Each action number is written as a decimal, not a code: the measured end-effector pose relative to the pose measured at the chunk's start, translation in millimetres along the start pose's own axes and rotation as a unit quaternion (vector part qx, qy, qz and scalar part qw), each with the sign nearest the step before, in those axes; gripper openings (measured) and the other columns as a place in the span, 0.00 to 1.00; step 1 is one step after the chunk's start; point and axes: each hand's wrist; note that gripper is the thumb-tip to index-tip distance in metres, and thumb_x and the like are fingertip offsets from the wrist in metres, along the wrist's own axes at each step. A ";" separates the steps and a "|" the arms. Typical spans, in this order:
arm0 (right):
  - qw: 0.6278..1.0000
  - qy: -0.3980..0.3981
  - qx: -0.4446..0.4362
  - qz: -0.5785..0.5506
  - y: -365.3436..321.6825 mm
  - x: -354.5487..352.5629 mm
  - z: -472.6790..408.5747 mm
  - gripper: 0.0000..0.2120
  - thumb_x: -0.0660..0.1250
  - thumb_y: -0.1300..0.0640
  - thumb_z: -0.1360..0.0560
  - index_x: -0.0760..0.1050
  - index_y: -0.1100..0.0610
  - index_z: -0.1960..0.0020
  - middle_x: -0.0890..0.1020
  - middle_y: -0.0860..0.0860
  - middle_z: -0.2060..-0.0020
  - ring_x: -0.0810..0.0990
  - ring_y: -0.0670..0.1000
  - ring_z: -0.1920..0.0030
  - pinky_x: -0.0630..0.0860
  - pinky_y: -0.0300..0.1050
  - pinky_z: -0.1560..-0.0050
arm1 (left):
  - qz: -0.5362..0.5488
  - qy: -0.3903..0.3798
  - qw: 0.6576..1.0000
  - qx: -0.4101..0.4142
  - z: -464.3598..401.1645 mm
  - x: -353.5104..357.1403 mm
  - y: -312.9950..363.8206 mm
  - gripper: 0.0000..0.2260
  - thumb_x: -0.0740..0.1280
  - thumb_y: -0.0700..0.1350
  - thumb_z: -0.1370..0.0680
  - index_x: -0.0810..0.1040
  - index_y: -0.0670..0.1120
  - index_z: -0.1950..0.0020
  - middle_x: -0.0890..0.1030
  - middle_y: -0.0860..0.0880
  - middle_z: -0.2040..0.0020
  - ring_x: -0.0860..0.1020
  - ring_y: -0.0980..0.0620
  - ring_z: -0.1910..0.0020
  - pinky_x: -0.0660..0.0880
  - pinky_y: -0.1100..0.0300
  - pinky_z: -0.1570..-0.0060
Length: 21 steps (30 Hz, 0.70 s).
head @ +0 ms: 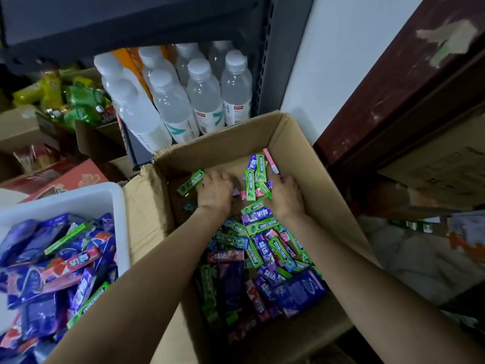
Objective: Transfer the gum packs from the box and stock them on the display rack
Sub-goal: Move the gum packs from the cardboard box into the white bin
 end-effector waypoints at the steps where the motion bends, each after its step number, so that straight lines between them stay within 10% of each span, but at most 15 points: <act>1: 1.000 0.000 0.005 0.006 -1.9 -0.6 -2.0 0.33 0.69 0.55 0.26 0.57 0.55 0.26 0.72 0.61 0.41 0.72 0.61 0.40 0.69 0.51 0.40 | 0.011 -0.005 1.000 -0.018 -1.8 -0.7 0.2 0.19 0.62 0.43 0.21 0.63 0.38 0.33 0.67 0.38 0.35 0.68 0.38 0.35 0.71 0.48 0.42; 8: 0.996 -0.068 -0.024 -0.051 -4.4 -5.2 -20.7 0.22 0.73 0.56 0.30 0.72 0.63 0.39 0.79 0.61 0.46 0.77 0.61 0.44 0.73 0.49 0.45 | 0.250 -0.023 0.958 -0.139 -5.2 -13.4 -4.5 0.25 0.69 0.51 0.24 0.69 0.35 0.37 0.71 0.36 0.38 0.71 0.37 0.38 0.71 0.49 0.43; 12: 0.993 -0.079 -0.032 -0.084 -4.0 -8.6 -16.5 0.18 0.72 0.57 0.29 0.77 0.61 0.41 0.78 0.61 0.43 0.76 0.60 0.42 0.72 0.50 0.42 | 0.384 -0.035 0.917 -0.104 0.5 -12.9 3.0 0.16 0.71 0.50 0.26 0.76 0.40 0.47 0.80 0.42 0.48 0.77 0.45 0.51 0.67 0.63 0.59; 17: 0.984 -0.053 0.010 -0.169 -5.4 -8.1 -11.3 0.17 0.69 0.59 0.26 0.74 0.63 0.39 0.77 0.61 0.42 0.75 0.60 0.41 0.68 0.42 0.47 | 0.387 -0.076 0.917 -0.049 0.2 -12.4 9.3 0.22 0.73 0.45 0.27 0.71 0.40 0.36 0.76 0.41 0.39 0.74 0.43 0.40 0.69 0.60 0.47; 21: 0.964 -0.058 0.054 -0.253 -8.2 -11.2 -14.3 0.21 0.66 0.57 0.23 0.69 0.65 0.33 0.75 0.60 0.36 0.72 0.58 0.36 0.66 0.40 0.45 | 0.510 -0.102 0.852 -0.065 -6.0 -11.1 8.8 0.22 0.76 0.42 0.30 0.75 0.38 0.40 0.79 0.42 0.45 0.78 0.45 0.44 0.74 0.57 0.45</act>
Point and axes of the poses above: each hand's wrist, its own z-axis away from the middle knuckle, its own x-axis out of the palm, y = z × x
